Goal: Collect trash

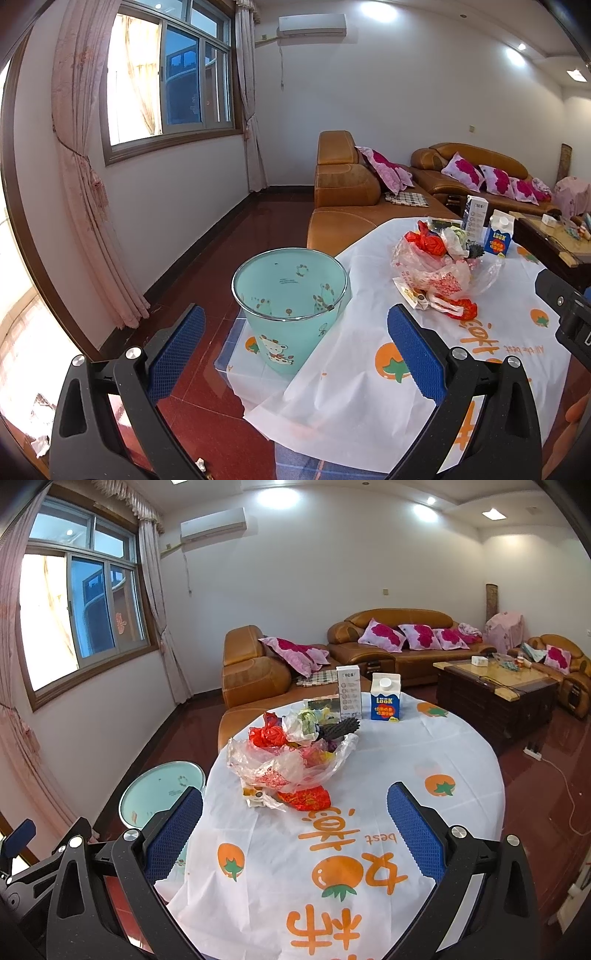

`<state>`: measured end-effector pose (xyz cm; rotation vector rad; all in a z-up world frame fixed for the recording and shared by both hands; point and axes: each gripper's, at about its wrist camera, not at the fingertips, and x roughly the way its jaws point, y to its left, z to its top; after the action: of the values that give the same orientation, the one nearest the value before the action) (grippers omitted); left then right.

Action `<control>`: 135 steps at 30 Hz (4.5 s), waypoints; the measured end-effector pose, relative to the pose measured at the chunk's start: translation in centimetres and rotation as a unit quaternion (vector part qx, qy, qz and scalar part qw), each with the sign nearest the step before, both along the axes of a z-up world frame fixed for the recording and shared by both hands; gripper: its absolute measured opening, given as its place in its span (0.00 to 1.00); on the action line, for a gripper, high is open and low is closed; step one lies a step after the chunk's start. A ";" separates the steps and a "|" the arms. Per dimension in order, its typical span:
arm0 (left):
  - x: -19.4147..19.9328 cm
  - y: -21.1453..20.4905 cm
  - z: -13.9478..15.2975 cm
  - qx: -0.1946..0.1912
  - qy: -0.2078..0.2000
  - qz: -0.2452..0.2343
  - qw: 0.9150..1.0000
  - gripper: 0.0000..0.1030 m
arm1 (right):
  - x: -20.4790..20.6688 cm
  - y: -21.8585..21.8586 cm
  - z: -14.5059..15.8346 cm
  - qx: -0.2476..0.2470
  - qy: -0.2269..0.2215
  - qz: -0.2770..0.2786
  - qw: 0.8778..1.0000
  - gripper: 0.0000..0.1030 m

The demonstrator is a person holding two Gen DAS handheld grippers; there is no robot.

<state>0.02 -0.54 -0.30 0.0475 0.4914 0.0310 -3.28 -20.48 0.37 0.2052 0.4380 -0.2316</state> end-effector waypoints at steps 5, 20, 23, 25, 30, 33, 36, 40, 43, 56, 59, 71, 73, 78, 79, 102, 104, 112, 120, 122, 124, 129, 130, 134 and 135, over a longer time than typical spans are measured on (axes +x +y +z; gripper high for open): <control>0.0 0.0 -0.1 0.000 0.001 0.001 1.000 0.94 | 0.1 0.0 -0.1 0.001 0.003 0.001 1.000 0.96; 0.4 -0.2 -0.8 0.003 0.008 0.000 1.000 0.94 | 0.7 -0.1 -0.7 -0.002 0.015 0.002 1.000 0.96; 0.5 -0.3 -1.1 0.005 0.013 -0.001 1.000 0.94 | 1.0 -0.1 -0.8 -0.007 0.018 0.004 1.000 0.96; 0.8 -0.4 -1.6 0.008 0.019 -0.003 1.000 0.94 | 1.3 -0.2 -1.0 -0.009 0.020 0.004 1.000 0.96; 1.5 -0.6 -2.5 0.013 0.029 -0.005 0.999 0.94 | 2.2 -0.6 -1.5 -0.013 0.027 0.001 1.000 0.96; 2.0 -0.5 -3.1 0.009 0.033 -0.011 0.999 0.94 | 3.0 -1.0 -1.8 -0.015 0.033 0.003 0.999 0.96; 2.8 -0.6 -3.8 0.005 0.042 -0.017 0.999 0.94 | 4.1 -1.6 -2.2 -0.021 0.040 0.003 0.999 0.96; 4.4 -0.7 -5.1 0.001 0.062 -0.017 0.998 0.94 | 5.8 -2.7 -3.2 -0.023 0.056 0.002 0.998 0.96; 5.7 -0.9 -6.0 -0.010 0.078 -0.024 0.997 0.94 | 7.1 -3.5 -3.9 -0.022 0.067 0.000 0.998 0.95; 10.8 -5.1 -8.3 0.013 0.115 -0.078 0.990 0.94 | 10.5 -8.8 -5.7 -0.020 0.078 0.003 0.997 0.95; 12.5 -6.2 -8.3 0.005 0.120 -0.092 0.989 0.93 | 11.1 -9.6 -5.8 -0.025 0.080 0.009 0.996 0.91; 16.4 -12.8 -5.1 -0.019 0.092 -0.202 0.975 0.81 | 12.8 -13.2 -7.2 0.004 0.114 0.001 0.993 0.73; 16.6 -14.5 -5.2 -0.017 0.098 -0.225 0.969 0.84 | 12.5 -13.8 -7.3 0.005 0.119 -0.004 0.993 0.73; 17.8 -18.7 -7.1 0.019 0.109 -0.255 0.961 0.81 | 11.2 -15.1 -7.5 0.011 0.124 -0.013 0.992 0.73; 18.1 -19.2 -7.6 0.021 0.115 -0.260 0.959 0.74 | 11.0 -15.3 -7.6 0.014 0.125 -0.014 0.992 0.73; 17.4 -11.0 -1.2 -0.071 0.073 -0.256 0.961 0.33 | 16.1 -10.9 -8.7 0.081 0.131 0.040 0.987 0.73; 17.3 -9.6 0.1 -0.083 0.055 -0.244 0.965 0.33 | 16.4 -10.8 -9.2 0.081 0.139 0.043 0.986 0.73; 16.5 -5.1 3.1 -0.118 0.019 -0.212 0.970 0.33 | 19.4 -8.3 -12.7 0.086 0.198 0.073 0.974 0.67; 16.8 -2.0 2.0 -0.114 0.028 -0.159 0.980 0.33 | 18.5 -8.3 -11.8 0.093 0.188 0.088 0.974 0.13; 17.1 -1.6 1.2 -0.109 0.037 -0.144 0.983 0.33 | 17.8 -8.6 -10.9 0.085 0.181 0.082 0.976 0.12; 17.1 -1.1 0.6 -0.104 0.041 -0.131 0.985 0.33 | 16.8 -9.3 -9.9 0.073 0.171 0.073 0.980 0.11; 17.5 0.3 -0.5 -0.109 0.052 -0.108 0.987 0.33 | 14.4 -11.3 -7.1 0.046 0.134 0.022 0.990 0.10; 17.5 0.6 -0.7 -0.109 0.054 -0.105 0.987 0.33 | 14.0 -11.7 -6.6 0.043 0.126 0.012 0.991 0.10; 17.4 1.1 -1.0 -0.099 0.049 -0.091 0.990 0.33 | 12.9 -13.6 -3.9 0.040 0.089 -0.021 0.995 0.10; 17.3 1.4 -1.0 -0.094 0.048 -0.083 0.991 0.33 | 12.7 -13.8 -3.4 0.039 0.083 -0.023 0.996 0.09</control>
<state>17.36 0.83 -1.34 -0.0944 0.5827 -0.1814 9.42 -34.29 -3.03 0.2734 0.6076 -0.2771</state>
